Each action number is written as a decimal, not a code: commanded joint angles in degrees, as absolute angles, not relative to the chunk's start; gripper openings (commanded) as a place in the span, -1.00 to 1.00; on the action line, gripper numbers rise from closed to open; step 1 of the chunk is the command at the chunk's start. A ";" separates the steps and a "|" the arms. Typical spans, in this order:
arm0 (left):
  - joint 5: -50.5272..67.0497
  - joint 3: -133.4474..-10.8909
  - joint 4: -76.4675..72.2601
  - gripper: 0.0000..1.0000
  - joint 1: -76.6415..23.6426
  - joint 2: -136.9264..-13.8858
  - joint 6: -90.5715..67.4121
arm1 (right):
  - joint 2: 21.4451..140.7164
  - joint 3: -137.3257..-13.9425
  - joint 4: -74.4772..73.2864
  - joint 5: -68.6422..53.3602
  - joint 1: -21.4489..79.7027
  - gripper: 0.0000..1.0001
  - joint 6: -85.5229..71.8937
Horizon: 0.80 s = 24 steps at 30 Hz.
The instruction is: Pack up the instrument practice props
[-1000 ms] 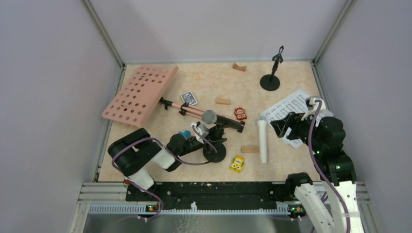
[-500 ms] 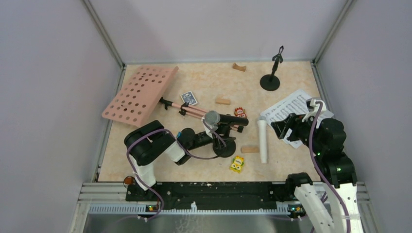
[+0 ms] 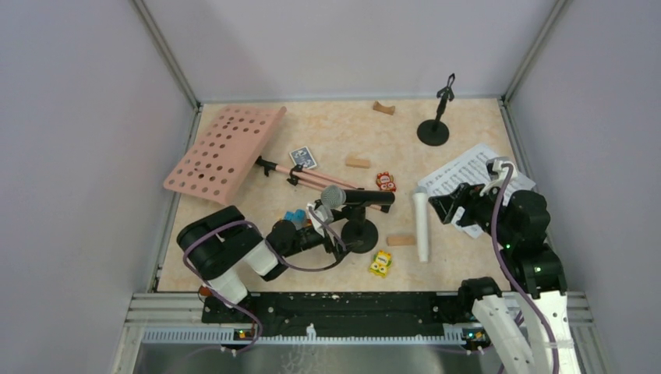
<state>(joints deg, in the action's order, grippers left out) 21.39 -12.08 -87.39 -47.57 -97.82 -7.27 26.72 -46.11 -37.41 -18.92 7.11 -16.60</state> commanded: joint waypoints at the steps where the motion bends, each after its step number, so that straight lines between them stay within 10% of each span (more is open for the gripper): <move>1: 20.38 -8.75 -102.73 0.97 -47.70 -91.15 -6.59 | 25.38 -43.32 -27.01 -25.75 7.47 0.44 -16.82; 24: 20.22 -12.67 -94.34 0.94 -47.68 -76.39 -3.54 | 22.56 -31.45 -0.41 -38.83 7.47 0.54 -19.56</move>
